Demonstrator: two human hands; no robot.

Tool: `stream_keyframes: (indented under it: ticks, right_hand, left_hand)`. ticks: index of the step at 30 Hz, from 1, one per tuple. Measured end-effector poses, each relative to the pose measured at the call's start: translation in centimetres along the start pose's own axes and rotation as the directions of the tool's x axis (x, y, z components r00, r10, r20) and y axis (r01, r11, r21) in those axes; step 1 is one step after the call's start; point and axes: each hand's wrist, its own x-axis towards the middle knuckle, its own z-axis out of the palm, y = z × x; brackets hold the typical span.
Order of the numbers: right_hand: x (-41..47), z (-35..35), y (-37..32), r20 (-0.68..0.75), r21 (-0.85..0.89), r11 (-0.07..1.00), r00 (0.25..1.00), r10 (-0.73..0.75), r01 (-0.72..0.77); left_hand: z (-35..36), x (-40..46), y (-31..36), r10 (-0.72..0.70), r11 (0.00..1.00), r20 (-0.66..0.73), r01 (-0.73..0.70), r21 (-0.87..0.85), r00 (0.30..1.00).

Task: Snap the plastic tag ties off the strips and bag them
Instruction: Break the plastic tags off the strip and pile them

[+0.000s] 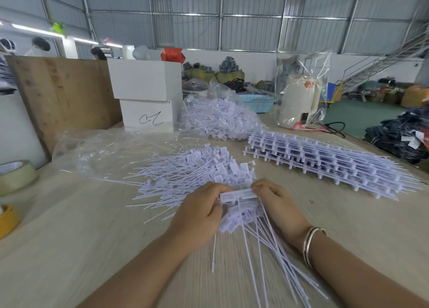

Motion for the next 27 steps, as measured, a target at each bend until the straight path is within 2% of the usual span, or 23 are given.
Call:
stream_keyframes:
  ticks: [3,10,15,19,23,27]
  right_hand:
    - [0.09,0.04,0.29,0.007,-0.014,1.000,1.000,0.017,-0.017]
    - [-0.49,0.45,-0.15,0.221,-0.104,0.994,0.975,0.000,0.024]
    - [-0.62,0.28,-0.35,0.264,-0.089,0.995,0.964,-0.017,0.042]
    - [-0.73,0.33,-0.33,0.261,-0.078,0.995,0.965,-0.037,0.059]
    - [-0.78,0.29,-0.32,0.251,-0.070,0.989,0.962,-0.107,0.128]
    - [-0.80,0.41,-0.54,0.237,-0.096,0.974,0.955,-0.180,0.208]
  left_hand:
    - [0.06,-0.07,-0.19,0.018,0.998,0.001,-0.018,0.063,1.000]
    - [-0.10,0.00,0.34,0.107,0.990,-0.054,-0.101,0.099,0.993]
    - [-0.37,0.02,0.42,0.158,0.976,-0.053,-0.148,0.160,0.986]
    - [-0.13,-0.05,0.22,0.137,0.975,-0.097,-0.116,0.190,0.986]
    - [0.04,-0.21,-0.07,-0.074,0.996,-0.069,0.070,-0.058,0.995]
    - [0.19,-0.08,0.09,-0.166,0.956,-0.063,0.145,-0.255,0.984]
